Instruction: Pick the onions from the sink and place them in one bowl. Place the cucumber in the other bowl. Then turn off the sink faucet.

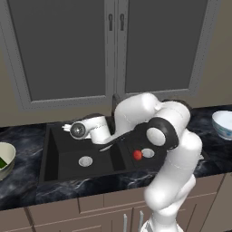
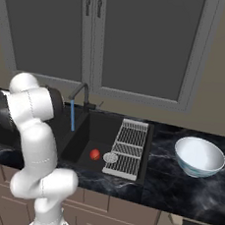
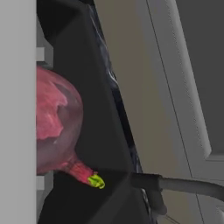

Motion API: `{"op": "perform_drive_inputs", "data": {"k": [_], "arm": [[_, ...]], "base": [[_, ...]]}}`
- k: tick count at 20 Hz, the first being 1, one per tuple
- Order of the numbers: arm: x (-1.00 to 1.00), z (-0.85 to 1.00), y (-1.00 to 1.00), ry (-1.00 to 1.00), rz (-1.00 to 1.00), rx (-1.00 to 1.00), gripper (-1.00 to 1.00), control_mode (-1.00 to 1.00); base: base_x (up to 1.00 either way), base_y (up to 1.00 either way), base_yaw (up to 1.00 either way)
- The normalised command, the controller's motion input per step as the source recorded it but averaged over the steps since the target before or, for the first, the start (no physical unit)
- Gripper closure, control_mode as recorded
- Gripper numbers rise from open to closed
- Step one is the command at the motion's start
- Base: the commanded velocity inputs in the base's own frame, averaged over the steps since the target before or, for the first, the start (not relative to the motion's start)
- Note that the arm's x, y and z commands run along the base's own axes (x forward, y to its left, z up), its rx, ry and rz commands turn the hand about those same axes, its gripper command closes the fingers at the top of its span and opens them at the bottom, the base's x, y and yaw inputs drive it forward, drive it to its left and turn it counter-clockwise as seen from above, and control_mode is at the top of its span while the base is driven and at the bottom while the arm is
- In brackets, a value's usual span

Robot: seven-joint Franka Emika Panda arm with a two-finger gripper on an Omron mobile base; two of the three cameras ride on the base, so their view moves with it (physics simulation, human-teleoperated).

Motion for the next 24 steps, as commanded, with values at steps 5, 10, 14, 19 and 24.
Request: {"op": "perform_drive_inputs", "data": {"k": [5,10,14,19,24], "arm": [[-0.73,0.85,-0.11,0.05,0.0,0.04,1.0,-1.0],[-0.98,0.14,-0.51,0.0,0.0,0.04,1.0,-1.0],[-0.74,0.04,-0.51,0.1,0.0,0.0,1.0,-1.0],[-0.11,0.45,-0.54,0.33,-0.05,0.06,1.0,-1.0],[0.0,0.65,-0.5,0.25,-0.15,0.06,1.0,-1.0]], "base": [[0.0,0.0,0.0],[0.0,0.0,0.0],[0.0,0.0,0.0],[0.0,0.0,0.0],[0.0,0.0,0.0]]}}
